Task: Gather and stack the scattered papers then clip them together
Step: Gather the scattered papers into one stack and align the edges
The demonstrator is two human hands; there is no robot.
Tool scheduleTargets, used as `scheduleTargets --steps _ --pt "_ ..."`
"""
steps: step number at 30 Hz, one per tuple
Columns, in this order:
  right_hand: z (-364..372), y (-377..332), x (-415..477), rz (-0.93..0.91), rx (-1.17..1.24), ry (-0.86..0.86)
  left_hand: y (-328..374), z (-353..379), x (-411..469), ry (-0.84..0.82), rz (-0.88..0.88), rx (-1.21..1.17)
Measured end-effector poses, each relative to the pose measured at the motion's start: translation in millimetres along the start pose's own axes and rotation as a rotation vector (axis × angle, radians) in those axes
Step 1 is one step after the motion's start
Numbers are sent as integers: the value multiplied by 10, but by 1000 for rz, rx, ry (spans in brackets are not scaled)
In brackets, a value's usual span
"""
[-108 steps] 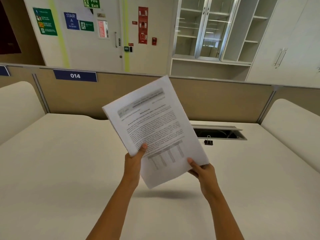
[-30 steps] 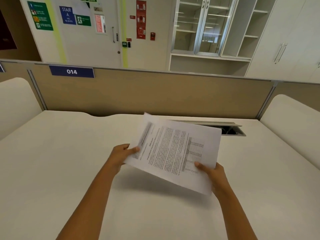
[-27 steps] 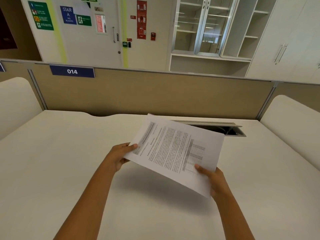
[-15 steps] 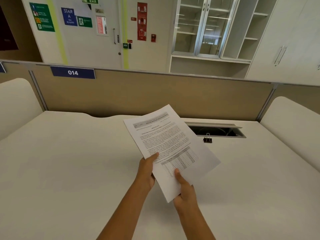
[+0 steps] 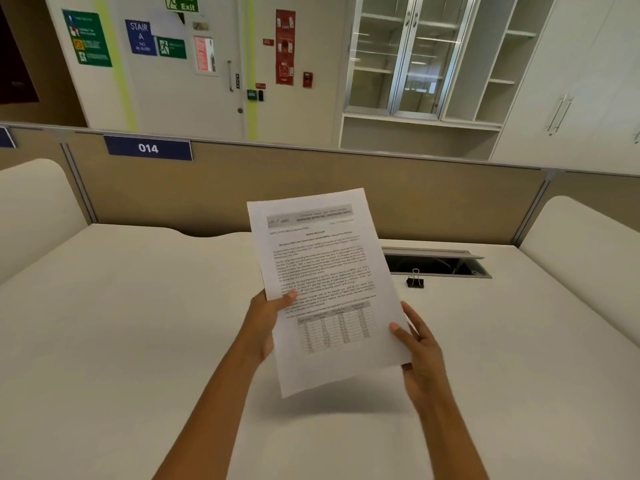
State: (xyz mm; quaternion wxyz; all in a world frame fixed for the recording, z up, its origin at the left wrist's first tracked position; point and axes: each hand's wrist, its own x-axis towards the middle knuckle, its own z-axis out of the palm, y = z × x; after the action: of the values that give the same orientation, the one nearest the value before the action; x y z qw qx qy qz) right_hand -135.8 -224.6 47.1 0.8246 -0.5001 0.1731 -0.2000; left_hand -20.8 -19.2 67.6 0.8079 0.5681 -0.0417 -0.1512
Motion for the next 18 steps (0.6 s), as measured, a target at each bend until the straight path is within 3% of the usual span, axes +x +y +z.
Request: scheduleTargets --steps 5,11,18 --pt "5 -251 86 -60 -325 -251 90 9 -51 -125 103 198" --pt "96 -274 166 -215 -347 -212 14 137 -122 -144 254 248" --pt "58 -60 212 -111 -453 -228 -178 80 -90 -151 187 341"
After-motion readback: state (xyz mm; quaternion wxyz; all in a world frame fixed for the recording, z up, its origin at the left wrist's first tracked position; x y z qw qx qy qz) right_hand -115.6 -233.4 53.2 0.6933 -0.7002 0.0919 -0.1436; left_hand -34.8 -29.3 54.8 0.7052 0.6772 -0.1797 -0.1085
